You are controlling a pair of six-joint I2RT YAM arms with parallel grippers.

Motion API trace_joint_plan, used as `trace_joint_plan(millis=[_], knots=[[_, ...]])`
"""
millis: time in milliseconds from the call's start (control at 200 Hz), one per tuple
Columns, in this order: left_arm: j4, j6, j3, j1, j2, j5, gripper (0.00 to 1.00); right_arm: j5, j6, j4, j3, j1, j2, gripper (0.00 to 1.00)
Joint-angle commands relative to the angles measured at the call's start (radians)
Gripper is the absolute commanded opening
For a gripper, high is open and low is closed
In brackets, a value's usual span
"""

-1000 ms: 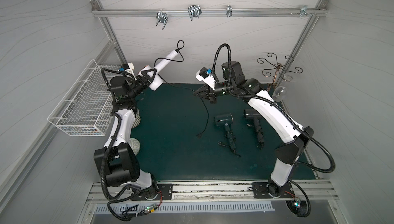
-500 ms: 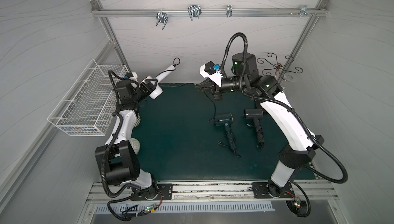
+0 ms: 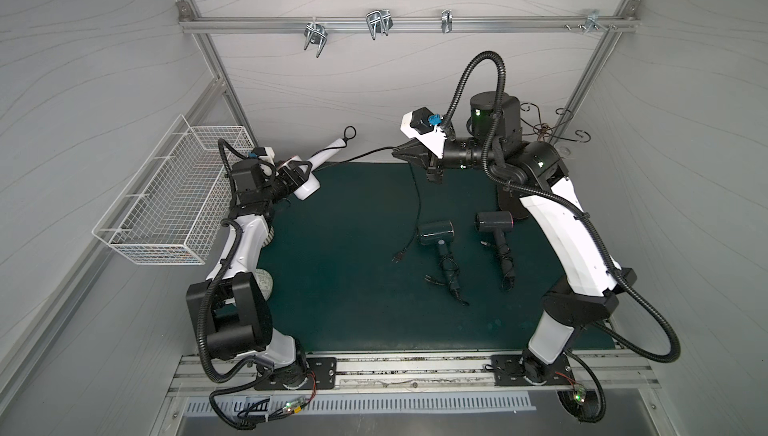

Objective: Wrap the cord around the hair dryer
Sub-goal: Wrap the power cord around the hair dryer.

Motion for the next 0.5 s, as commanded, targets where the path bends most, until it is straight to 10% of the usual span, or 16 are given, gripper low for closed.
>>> trace_joint_plan(millis=[0,495], knots=[[-0.088,0.105,-0.008,-0.049,-0.081,-0.014,0.0,0.016,-0.043,0.036,0.083,-0.084,0.032,0.0],[-0.612,0.469,0.02,-0.359,-0.256,0.279,0.0,0.031,-0.089,0.168,0.169,-0.272,0.211,0.0]])
